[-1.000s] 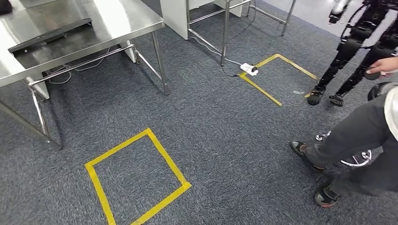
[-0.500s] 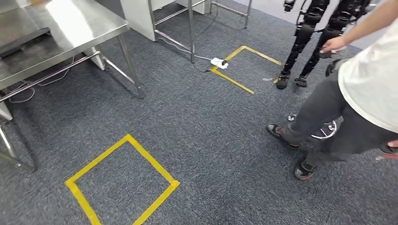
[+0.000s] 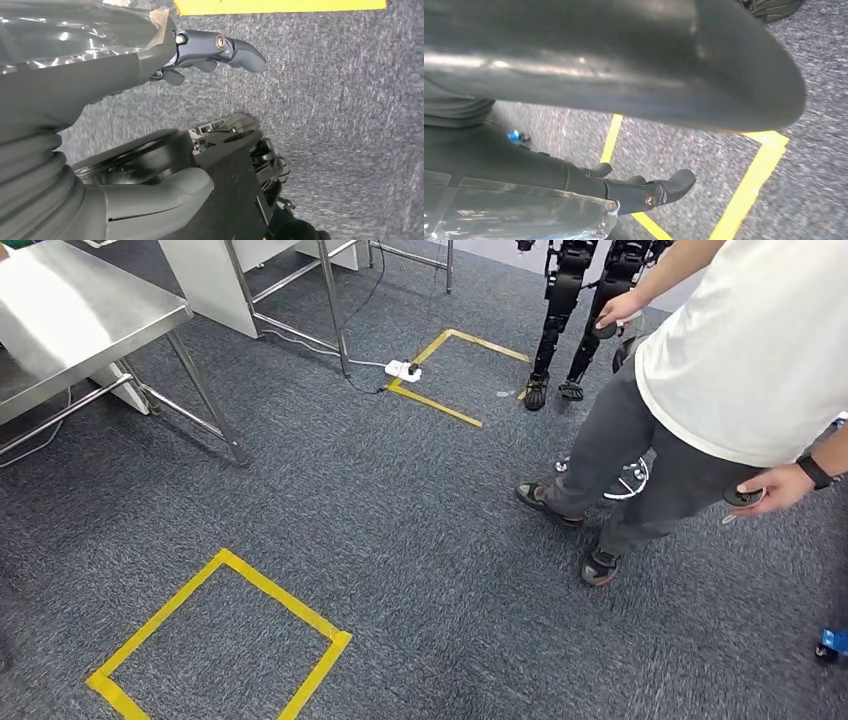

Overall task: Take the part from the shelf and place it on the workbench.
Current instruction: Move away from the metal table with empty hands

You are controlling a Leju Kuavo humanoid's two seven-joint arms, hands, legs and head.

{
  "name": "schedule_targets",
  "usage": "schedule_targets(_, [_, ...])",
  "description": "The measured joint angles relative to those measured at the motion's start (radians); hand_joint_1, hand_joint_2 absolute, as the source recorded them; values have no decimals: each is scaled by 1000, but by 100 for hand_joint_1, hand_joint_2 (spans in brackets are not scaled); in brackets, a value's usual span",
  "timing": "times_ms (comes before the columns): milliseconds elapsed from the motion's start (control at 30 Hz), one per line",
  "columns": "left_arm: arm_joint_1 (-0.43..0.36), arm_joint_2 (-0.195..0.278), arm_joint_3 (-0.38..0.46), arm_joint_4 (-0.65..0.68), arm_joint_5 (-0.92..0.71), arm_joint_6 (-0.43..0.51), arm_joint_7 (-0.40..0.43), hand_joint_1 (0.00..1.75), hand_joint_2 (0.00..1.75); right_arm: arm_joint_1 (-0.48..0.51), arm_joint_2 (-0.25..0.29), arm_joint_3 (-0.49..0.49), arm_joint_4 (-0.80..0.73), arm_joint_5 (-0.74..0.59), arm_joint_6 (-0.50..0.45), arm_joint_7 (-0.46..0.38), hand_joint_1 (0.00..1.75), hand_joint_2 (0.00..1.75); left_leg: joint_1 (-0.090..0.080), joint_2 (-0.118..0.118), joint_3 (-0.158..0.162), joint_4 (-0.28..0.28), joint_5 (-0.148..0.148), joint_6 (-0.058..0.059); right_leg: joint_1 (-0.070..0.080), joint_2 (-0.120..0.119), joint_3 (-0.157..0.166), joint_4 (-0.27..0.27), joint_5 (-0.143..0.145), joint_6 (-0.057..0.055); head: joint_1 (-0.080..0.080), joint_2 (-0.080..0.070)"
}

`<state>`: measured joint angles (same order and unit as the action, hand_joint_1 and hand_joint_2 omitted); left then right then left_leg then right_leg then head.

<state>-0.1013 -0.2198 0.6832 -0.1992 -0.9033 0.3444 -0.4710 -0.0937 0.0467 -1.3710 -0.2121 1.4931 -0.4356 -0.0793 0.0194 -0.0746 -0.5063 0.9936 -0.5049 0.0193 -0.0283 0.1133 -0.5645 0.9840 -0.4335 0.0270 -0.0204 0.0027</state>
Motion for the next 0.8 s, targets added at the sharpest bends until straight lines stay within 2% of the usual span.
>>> schedule_targets(67, [-2,0,0,0,0,0,0,0,175,3,0,0,0,0,1,0,0,0,-7,20,0,-9,9,14,-1,12,-9,-4,8,16,0,0])
schedule_targets(100, [-2,0,0,0,0,0,0,0,175,4,0,0,0,0,1,0,0,0,-8,31,1,-17,16,24,-1,-1,-18,5,4,19,2,0])
schedule_targets(133, [-3,0,0,0,-1,1,0,0,175,4,0,0,0,0,2,0,0,0,-9,44,2,-25,24,35,1,-25,-34,33,-11,17,4,0])
schedule_targets(200, [-2,0,0,0,-2,1,-1,0,175,0,2,0,0,0,3,0,0,0,-15,73,0,-33,32,46,2,-81,-92,148,-69,6,11,0])
schedule_targets(267, [0,1,0,0,-4,1,-1,0,175,-2,3,0,0,0,4,0,0,0,-22,106,-6,-33,34,50,2,-99,-143,269,-118,6,15,0])
schedule_targets(300, [0,1,0,0,-6,1,0,0,175,-1,3,0,0,0,5,0,0,0,-25,121,-8,-32,35,50,2,-102,-144,285,-123,11,15,0])
schedule_targets(333, [0,1,0,0,-7,1,0,0,175,1,2,0,0,0,5,0,0,0,-26,135,-10,-31,35,51,2,-107,-122,259,-113,19,16,0])
schedule_targets(367, [-1,1,0,0,-8,1,0,0,175,2,2,0,0,0,5,0,0,0,-28,148,-10,-30,35,50,2,-117,-79,195,-92,26,16,0])
schedule_targets(400, [-2,1,0,0,-9,1,0,0,175,2,1,0,0,0,5,0,0,0,-29,160,-10,-28,34,48,4,-138,-31,116,-73,29,16,0])
schedule_targets(433, [-3,1,-1,0,-10,0,0,0,175,0,1,0,0,0,5,0,0,0,-33,171,-10,-24,31,44,8,-157,8,51,-56,26,16,0])
schedule_targets(467, [-4,1,-1,0,-10,0,1,0,175,-1,1,0,0,-1,5,0,0,0,-36,180,-10,-21,29,40,12,-169,32,9,-46,19,15,0])
schedule_targets(500, [-5,1,-1,0,-11,0,1,0,175,-2,1,1,0,-1,5,-1,0,0,-39,188,-10,-18,28,35,17,-174,38,-8,-42,10,15,0])
schedule_targets(533, [-7,1,-2,0,-11,0,1,0,175,0,1,1,0,-1,5,-1,0,0,-40,196,-9,-17,26,31,20,-165,35,-8,-38,3,14,0])
schedule_targets(567, [-8,2,-2,0,-12,0,2,0,175,1,1,0,0,-2,5,-1,0,0,-38,199,-8,-16,25,26,16,-154,33,-9,-35,-6,13,0])
schedule_targets(600, [-10,2,-3,0,-13,0,2,0,175,3,2,0,0,-2,5,-1,0,0,-35,185,-11,-7,17,19,11,-146,32,-11,-32,-13,12,0])
schedule_targets(633, [-12,2,-4,0,-13,0,2,0,175,3,3,0,0,-3,5,0,0,0,-32,160,-20,14,-2,12,7,-137,33,-12,-27,-21,11,0])
schedule_targets(700, [-11,2,-4,0,-14,0,3,0,175,0,4,0,0,-3,5,0,0,0,-23,97,-64,120,-72,0,3,-116,28,-13,-18,-35,7,0])
schedule_targets(733, [-9,3,-4,0,-14,0,3,0,175,-2,4,0,0,-3,6,0,0,0,-19,83,-95,190,-109,-2,5,-105,24,-12,-15,-39,6,0])
schedule_targets(767, [-7,3,-4,0,-14,0,4,0,175,-2,4,0,0,-3,6,-1,0,0,-16,77,-122,250,-134,-3,7,-92,20,-12,-12,-41,6,0])
schedule_targets(800, [-5,4,-4,0,-14,0,5,0,175,-1,4,0,0,-3,6,-2,0,0,-13,75,-135,280,-138,-4,9,-79,18,-11,-10,-41,6,0])
